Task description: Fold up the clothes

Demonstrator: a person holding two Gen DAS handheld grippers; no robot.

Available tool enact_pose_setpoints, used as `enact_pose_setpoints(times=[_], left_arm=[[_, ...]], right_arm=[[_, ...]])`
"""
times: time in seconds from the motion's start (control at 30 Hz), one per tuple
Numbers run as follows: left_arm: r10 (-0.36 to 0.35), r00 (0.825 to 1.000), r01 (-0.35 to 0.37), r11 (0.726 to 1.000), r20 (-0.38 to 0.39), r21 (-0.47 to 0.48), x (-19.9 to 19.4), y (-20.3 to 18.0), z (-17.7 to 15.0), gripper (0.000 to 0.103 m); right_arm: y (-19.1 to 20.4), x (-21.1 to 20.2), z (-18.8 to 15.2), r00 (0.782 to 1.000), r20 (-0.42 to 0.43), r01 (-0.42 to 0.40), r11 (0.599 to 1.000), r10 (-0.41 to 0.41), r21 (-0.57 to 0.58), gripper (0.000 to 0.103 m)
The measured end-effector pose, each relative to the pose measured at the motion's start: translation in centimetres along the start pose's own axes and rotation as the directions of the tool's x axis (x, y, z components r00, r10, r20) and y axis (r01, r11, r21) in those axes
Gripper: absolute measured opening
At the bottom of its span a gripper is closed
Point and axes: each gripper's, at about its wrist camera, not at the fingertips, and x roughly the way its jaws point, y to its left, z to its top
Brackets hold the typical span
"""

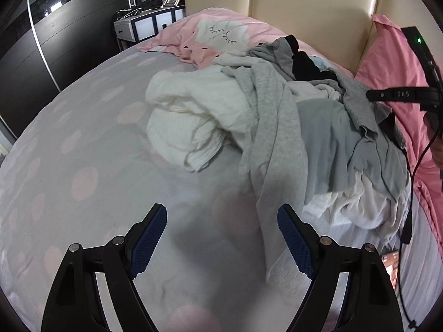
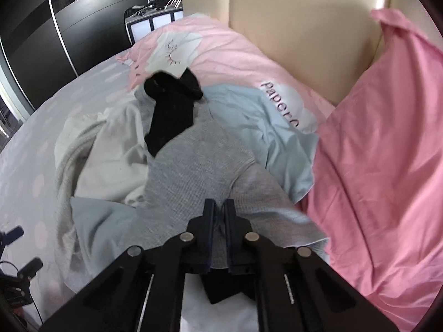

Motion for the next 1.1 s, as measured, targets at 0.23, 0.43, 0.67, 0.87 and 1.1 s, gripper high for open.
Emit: enact_pose_setpoints(times=[0.23,0.43,0.67,0.87,1.1], left_arm=[[0.084,0.996,-0.083,0.996,0.025,-0.020,-4.7,3.0,-2.9,0.084],[0.162,0.986,-0.158,0.984,0.044,-0.088,-8.9,6.2,-5.8,0.084],[0.232,0.969,-0.218,0.963,0.079,-0.157,-14.1,10.4,-9.5,0.084],[0.294,0.949,-0.260,0.932,0.111,-0.252,-18.7,15.1,-12.9,0.084],[0.359,0.931,-0.315,0.882,0.065,-0.351,-20.4,19.7,-18.0,0.084]], right_arm=[[0.3,-7.4,1.9,0.988,0.140,0.067,0.998,-0.069,0.021,0.006],[6.5,-16.5,2.3,0.962,0.271,0.015,0.995,0.013,-0.099,0.005],[19.1,-26.0,-0.1,0.910,0.330,-0.143,0.938,0.249,-0.314,0.005],[29.2,-27.2,-6.4,0.873,0.211,-0.335,0.854,0.440,-0.399,0.000],[39.9,-25.5,-15.4,0.805,0.026,-0.530,0.737,0.593,-0.420,0.000]])
